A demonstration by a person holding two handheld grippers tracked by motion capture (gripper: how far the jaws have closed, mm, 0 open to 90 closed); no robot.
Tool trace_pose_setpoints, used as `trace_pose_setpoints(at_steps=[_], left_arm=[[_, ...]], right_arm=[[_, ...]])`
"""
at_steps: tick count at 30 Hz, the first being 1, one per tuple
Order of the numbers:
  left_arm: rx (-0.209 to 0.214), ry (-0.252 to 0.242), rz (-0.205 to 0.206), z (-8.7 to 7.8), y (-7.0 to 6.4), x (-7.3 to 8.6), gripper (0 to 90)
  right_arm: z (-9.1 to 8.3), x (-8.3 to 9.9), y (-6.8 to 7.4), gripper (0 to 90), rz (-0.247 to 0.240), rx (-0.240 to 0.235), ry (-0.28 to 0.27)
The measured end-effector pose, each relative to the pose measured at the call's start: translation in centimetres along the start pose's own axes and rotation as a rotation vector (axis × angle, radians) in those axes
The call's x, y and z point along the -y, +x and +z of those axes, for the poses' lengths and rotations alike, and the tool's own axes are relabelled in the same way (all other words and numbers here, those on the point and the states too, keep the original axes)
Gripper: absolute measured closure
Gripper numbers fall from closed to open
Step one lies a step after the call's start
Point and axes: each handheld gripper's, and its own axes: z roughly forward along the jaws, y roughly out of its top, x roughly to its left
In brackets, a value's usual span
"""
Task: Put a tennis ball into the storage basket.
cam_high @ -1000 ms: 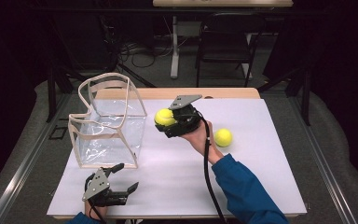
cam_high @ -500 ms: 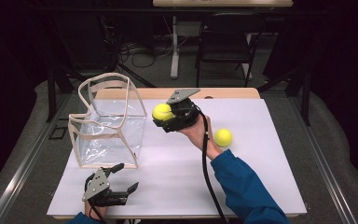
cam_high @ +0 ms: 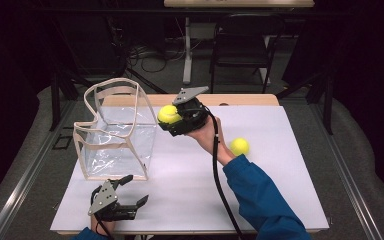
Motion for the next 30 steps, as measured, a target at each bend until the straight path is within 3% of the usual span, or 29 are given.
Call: trace_pose_setpoints(at_steps=[9, 11, 30], left_arm=[[0.000, 0.002, 0.003, 0.0, -0.1, 0.0, 15.8], [0.001, -0.003, 0.002, 0.0, 0.0, 0.0, 15.8], [-0.001, 0.000, 0.002, 0.0, -0.1, 0.0, 15.8]], right_arm=[[0.0, -0.2, 0.0, 26.2, -0.004, -0.001, 0.001], [0.2, -1.2, 0.0, 26.2, -0.011, -0.004, -0.002], [0.5, -3.4, -0.2, 26.2, -0.024, -0.013, -0.009]])
